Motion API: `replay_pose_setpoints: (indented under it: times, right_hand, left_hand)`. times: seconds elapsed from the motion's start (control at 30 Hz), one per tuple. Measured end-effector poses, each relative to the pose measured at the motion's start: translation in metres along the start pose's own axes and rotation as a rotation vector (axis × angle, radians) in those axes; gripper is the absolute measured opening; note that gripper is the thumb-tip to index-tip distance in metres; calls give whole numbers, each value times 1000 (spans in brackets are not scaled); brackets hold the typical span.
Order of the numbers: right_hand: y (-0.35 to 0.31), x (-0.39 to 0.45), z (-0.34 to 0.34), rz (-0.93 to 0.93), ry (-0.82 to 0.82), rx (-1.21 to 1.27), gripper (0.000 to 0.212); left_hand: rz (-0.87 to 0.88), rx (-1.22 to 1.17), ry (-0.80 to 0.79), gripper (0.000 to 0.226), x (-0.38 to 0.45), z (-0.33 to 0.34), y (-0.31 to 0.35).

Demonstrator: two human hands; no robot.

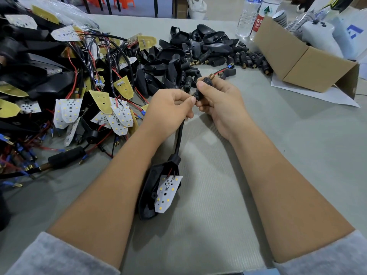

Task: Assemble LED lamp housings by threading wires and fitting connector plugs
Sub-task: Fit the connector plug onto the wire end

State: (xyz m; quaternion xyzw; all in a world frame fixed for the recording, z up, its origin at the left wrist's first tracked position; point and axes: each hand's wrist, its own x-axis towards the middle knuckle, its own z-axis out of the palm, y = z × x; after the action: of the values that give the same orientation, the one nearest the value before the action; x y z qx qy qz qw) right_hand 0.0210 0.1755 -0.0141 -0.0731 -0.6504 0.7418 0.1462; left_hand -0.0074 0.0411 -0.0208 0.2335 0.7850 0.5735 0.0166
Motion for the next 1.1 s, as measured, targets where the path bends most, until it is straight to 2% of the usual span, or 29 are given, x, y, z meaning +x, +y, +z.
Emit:
replay_pose_setpoints:
  times: [0.3, 0.43, 0.53, 0.8, 1.1]
  right_hand:
    - [1, 0, -1, 9, -13, 24, 6]
    - [1, 3, -3, 24, 94, 160, 5]
    - [2, 5, -5, 40, 152, 242, 6]
    - [4, 3, 1, 7, 39, 12, 12]
    - [3, 1, -1, 8, 14, 25, 5]
  left_hand:
    - [-32, -33, 58, 21, -1, -1, 3]
    - [-85, -34, -37, 30, -1, -1, 4]
    - [-79, -13, -98, 24, -2, -3, 5]
    - [-23, 8, -82, 22, -2, -4, 5]
    - [-34, 7, -49, 23, -2, -3, 4]
